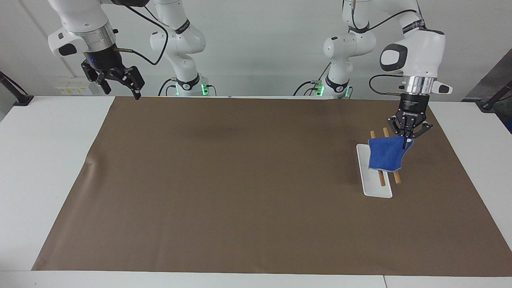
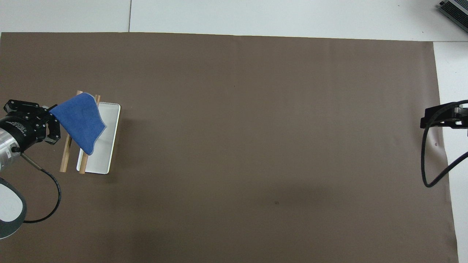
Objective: Right arm passes towel to left arm to hang
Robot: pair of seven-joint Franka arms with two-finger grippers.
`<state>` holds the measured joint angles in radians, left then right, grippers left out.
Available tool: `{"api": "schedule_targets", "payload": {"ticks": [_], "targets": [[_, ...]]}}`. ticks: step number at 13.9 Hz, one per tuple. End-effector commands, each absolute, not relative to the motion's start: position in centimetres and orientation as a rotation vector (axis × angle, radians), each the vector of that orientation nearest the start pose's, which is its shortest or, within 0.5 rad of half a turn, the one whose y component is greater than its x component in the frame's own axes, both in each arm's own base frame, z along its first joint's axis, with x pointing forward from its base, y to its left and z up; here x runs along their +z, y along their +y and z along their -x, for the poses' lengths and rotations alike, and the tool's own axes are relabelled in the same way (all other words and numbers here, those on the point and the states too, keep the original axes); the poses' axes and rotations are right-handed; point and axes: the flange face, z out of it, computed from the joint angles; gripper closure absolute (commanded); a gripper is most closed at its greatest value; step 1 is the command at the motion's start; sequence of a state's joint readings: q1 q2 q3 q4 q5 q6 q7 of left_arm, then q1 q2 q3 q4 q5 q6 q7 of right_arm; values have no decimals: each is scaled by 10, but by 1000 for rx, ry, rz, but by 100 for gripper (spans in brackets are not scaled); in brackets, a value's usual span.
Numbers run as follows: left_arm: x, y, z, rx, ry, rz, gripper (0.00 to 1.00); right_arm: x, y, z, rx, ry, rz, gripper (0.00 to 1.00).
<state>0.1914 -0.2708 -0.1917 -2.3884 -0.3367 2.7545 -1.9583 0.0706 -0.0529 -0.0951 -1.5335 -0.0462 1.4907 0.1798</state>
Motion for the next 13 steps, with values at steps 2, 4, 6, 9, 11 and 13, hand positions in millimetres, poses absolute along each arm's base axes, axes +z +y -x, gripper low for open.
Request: {"api": "schedule_targets", "payload": {"ticks": [2, 4, 6, 9, 11, 13], "targets": [[489, 25, -500, 308, 2259, -1099, 100, 660, -18, -525, 10, 240, 3093, 0], [484, 37, -502, 314, 2276, -1084, 100, 661, -19, -525, 1, 245, 3093, 0], [481, 40, -502, 321, 2273, -1107, 100, 660, -18, -525, 10, 240, 3094, 0], [472, 47, -501, 301, 2306, -1102, 100, 661, -19, -526, 3, 236, 3094, 0], [463, 60, -496, 277, 2358, -1073, 100, 661, -34, -525, 2, 274, 3084, 0], [461, 75, -493, 270, 2394, -1027, 100, 660, -24, -524, 13, 247, 3095, 0]]}}
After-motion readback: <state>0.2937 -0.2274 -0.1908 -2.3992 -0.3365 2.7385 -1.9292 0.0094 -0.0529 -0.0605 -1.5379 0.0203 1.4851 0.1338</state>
